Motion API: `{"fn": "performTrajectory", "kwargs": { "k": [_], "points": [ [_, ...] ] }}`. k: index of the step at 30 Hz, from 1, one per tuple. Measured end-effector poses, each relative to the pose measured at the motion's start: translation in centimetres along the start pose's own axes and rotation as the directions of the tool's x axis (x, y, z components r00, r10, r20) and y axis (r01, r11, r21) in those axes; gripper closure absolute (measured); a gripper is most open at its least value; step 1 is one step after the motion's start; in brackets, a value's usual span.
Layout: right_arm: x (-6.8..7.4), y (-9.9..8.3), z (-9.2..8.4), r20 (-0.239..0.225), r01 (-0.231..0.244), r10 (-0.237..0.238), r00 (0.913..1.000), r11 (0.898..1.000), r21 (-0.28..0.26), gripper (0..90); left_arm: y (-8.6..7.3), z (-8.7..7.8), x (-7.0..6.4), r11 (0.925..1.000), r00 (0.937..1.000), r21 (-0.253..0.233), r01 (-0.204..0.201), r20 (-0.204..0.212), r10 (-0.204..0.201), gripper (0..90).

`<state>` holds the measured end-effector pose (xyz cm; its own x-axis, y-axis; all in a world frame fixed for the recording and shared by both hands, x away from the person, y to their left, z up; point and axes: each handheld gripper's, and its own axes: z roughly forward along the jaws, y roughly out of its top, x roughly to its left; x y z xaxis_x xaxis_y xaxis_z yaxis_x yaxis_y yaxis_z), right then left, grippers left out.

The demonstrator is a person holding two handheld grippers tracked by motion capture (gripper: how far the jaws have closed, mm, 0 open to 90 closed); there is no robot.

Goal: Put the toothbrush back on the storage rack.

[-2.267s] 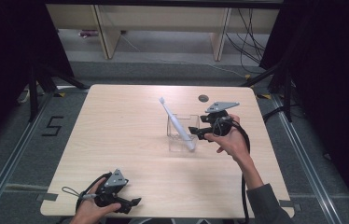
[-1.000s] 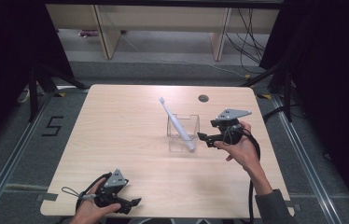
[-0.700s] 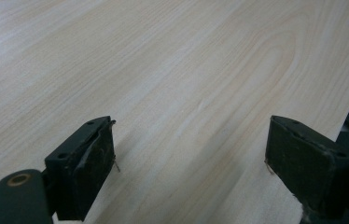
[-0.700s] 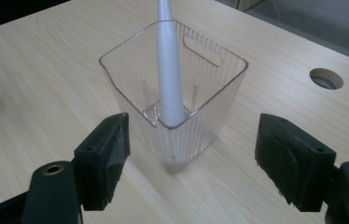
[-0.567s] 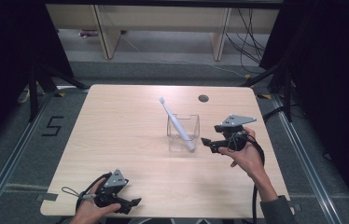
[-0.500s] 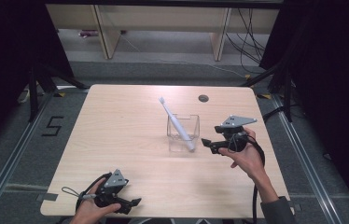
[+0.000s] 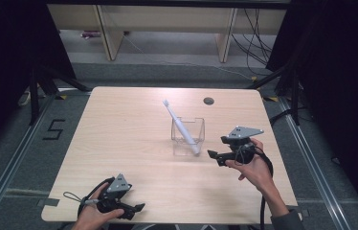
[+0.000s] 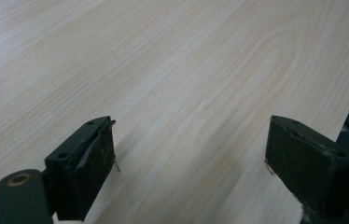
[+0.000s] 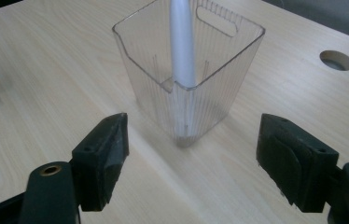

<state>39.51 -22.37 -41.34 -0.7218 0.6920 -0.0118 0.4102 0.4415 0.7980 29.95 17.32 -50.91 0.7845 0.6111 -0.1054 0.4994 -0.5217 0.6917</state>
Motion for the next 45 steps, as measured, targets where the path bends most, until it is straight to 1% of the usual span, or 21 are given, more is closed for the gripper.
{"fn": "performTrajectory", "kwargs": {
  "k": [1,2,4,5,7,11,12,15,18,19,21,23,24,25,27,29,31,36,42,44,45],
  "points": [
    [0.2,-0.1,-0.1,-0.008,-0.025,0.026,0.9996,1.0,0.019,25.9,0.0,0.0,0.0,1.0,1.0,-0.003,0.007,-0.003,-0.007,15.0],
    [0.2,-0.3,0.0,-0.008,-0.01,0.01,0.9999,1.0,0.006,25.9,0.0,0.0,0.0,1.0,1.0,0.0,0.003,-0.009,-0.003,15.0],
    [0.5,-0.6,-0.1,-0.009,-0.028,0.028,0.9996,0.999,0.024,25.9,0.0,0.0,0.0,1.0,1.0,-0.001,0.002,-0.007,-0.002,15.0],
    [0.3,-0.8,0.1,-0.005,-0.001,0.002,1.0,1.0,0.014,25.9,0.0,0.0,0.0,1.0,1.0,0.0,0.002,-0.007,-0.002,15.0],
    [0.6,-1.1,0.0,-0.005,-0.027,0.027,0.9996,0.999,0.021,25.9,0.0,0.0,0.0,1.0,1.0,0.0,0.002,-0.007,-0.002,15.0],
    [0.4,-1.6,0.0,-0.009,-0.01,0.011,0.9999,0.999,0.034,25.9,0.0,0.0,0.0,1.0,1.0,-0.001,0.001,-0.008,-0.001,15.0],
    [0.5,-1.7,-0.1,-0.007,-0.029,0.029,0.9995,0.999,0.04,25.9,0.0,0.0,0.0,1.0,1.0,0.003,0.002,0.001,-0.002,15.0],
    [0.4,-2.0,0.0,-0.013,-0.016,0.017,0.9998,0.999,0.039,25.8,0.0,0.0,0.0,1.0,1.0,-0.001,0.0,-0.001,0.0,15.0],
    [0.5,-2.4,0.0,-0.003,-0.035,0.036,0.9994,0.998,0.046,25.7,0.0,0.0,0.0,1.0,1.0,0.004,0.003,-0.001,-0.003,15.0],
    [0.3,-2.5,0.1,-0.007,-0.02,0.02,0.9998,0.999,0.045,25.7,0.0,0.0,0.0,1.0,1.0,0.003,0.001,-0.004,-0.001,15.0],
    [0.4,-2.7,0.0,-0.006,-0.042,0.042,0.9991,0.997,0.059,25.7,0.0,0.0,0.0,1.0,1.0,-0.005,0.006,-0.003,-0.006,15.0],
    [0.3,-2.9,0.0,-0.004,-0.02,0.02,0.9998,0.998,0.059,25.7,0.0,0.0,0.0,1.0,1.0,0.005,0.0,0.001,0.0,15.0],
    [0.6,-3.0,-0.1,-0.013,-0.067,0.068,0.9976,0.995,0.077,25.6,0.0,0.0,0.0,1.0,1.0,0.001,0.003,0.0,-0.003,15.0],
    [0.4,-3.1,0.0,-0.008,-0.034,0.035,0.9994,0.998,0.06,25.6,0.0,0.0,0.0,1.0,1.0,0.005,0.002,-0.001,-0.002,15.0],
    [0.2,-3.4,0.0,-0.006,-0.029,0.03,0.9995,0.998,0.062,25.4,0.0,0.0,0.0,1.0,1.0,0.004,0.003,-0.001,-0.003,15.0],
    [0.5,-3.5,-0.2,-0.01,-0.068,0.069,0.9976,0.995,0.078,25.2,0.0,0.0,0.0,1.0,1.0,0.004,0.003,-0.001,-0.003,15.0],
    [0.4,-3.7,-0.2,-0.007,-0.048,0.048,0.9988,0.997,0.068,25.1,0.0,0.0,0.0,1.0,1.0,0.006,0.0,-0.004,0.0,15.0],
    [0.4,-4.2,-0.4,-0.002,-0.044,0.044,0.999,0.997,0.065,24.6,0.0,0.0,0.0,1.0,0.9999,-0.001,0.004,-0.01,-0.004,15.0],
    [0.6,-4.8,-0.7,-0.009,-0.066,0.067,0.9977,0.995,0.069,24.3,0.0,0.0,0.0,1.0,1.0,0.003,0.0,-0.003,0.0,15.0],
    [0.6,-5.1,-0.8,-0.015,-0.057,0.058,0.9982,0.997,0.059,24.4,0.0,0.1,0.0,0.9998,0.9999,-0.01,0.016,-0.004,-0.016,15.0],
    [0.9,-5.2,-0.8,-0.017,-0.087,0.088,0.9959,0.994,0.064,24.4,0.0,0.1,0.0,0.9998,0.9998,-0.01,0.017,-0.005,-0.018,15.0]
  ]
}}
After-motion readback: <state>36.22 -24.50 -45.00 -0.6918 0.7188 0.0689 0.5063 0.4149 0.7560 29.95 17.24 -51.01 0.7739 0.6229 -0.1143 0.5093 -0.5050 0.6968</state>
